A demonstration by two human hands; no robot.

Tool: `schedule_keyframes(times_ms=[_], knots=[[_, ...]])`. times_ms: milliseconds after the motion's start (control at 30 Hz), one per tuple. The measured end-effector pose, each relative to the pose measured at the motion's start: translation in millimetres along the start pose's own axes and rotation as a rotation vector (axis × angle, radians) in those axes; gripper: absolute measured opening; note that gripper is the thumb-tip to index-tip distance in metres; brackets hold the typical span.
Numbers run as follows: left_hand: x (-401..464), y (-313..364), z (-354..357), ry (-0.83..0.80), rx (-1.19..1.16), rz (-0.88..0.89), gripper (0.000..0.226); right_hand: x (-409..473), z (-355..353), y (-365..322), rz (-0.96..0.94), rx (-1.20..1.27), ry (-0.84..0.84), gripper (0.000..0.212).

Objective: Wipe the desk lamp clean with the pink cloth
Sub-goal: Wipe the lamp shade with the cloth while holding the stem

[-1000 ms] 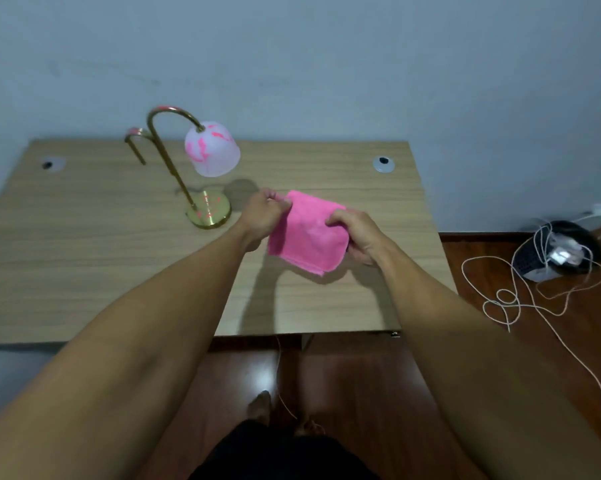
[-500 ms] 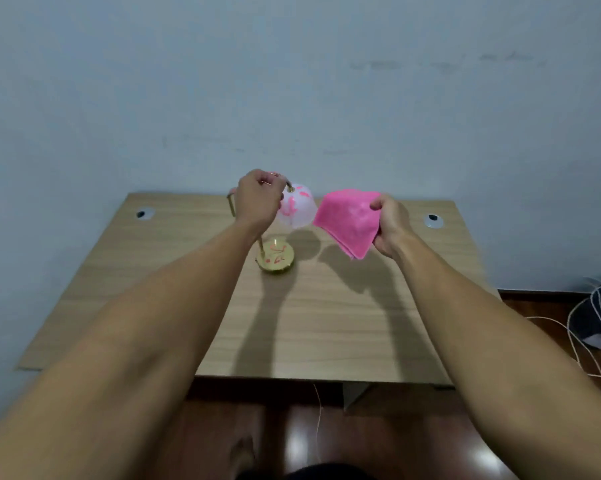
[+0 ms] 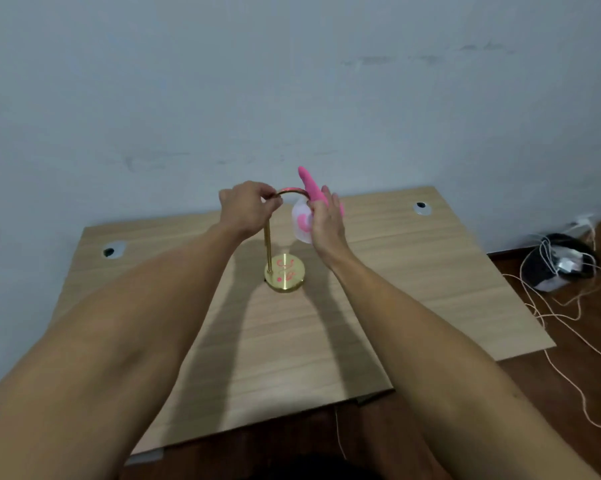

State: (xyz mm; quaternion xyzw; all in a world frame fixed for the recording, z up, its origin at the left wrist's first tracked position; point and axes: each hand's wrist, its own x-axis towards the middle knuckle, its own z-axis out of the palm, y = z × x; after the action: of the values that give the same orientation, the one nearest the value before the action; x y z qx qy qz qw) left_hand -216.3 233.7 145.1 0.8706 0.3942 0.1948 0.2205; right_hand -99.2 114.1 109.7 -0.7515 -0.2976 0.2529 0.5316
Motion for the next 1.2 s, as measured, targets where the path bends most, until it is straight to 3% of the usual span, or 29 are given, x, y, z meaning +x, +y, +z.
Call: schedule_keyframes(times_ms=[100,200,300,500,600,667,833,933,1100,1200], knots=[[5.0,-8.5,4.3,-0.022,-0.029,0.097,0.02,-4.8,16.9,-0.7,0.021,-0.031,0.143,0.066],[7.2,-15.2,4.8,-0.024,-0.04,0.149,0.023,8.7,15.0,0.4,0.029,-0.056,0.234,0.059],[11.2,-17.4,3.7,-0.033,-0.043,0.183,0.028,24.9,13.7,-7.9,0.062,0.04,0.235,0.04],[11.7,-18.0,4.4,-0.081,-0.102,0.145,0.03,52.6,1.5,-11.3,0.346,0.323,0.213,0.029],[9.3,-16.8,3.4,-0.084,-0.108,0.101,0.029,49.9,-1.2,-18.4,0.4,0.358,0.207,0.026],[8.7,-16.2,2.4,-0.088,-0.111,0.086,0.027,45.4,1.1,-15.6,0.33,0.332,0.189,0.028],[7.9,-14.9,-0.1,-0.103,-0.14,0.06,0.026,3.9,22.2,23.3,-0.18,-0.09,0.153,0.058],[7.7,-13.3,-0.8,-0.12,-0.147,0.06,0.023,6.5,23.6,39.1,-0.236,-0.078,0.203,0.061],[8.9,-10.9,-3.5,-0.14,-0.129,0.045,0.021,23.7,23.2,17.4,0.101,0.303,0.343,0.044],[9.8,-10.0,-4.7,-0.142,-0.133,0.027,0.018,42.3,13.9,11.9,0.348,0.497,0.294,0.045]])
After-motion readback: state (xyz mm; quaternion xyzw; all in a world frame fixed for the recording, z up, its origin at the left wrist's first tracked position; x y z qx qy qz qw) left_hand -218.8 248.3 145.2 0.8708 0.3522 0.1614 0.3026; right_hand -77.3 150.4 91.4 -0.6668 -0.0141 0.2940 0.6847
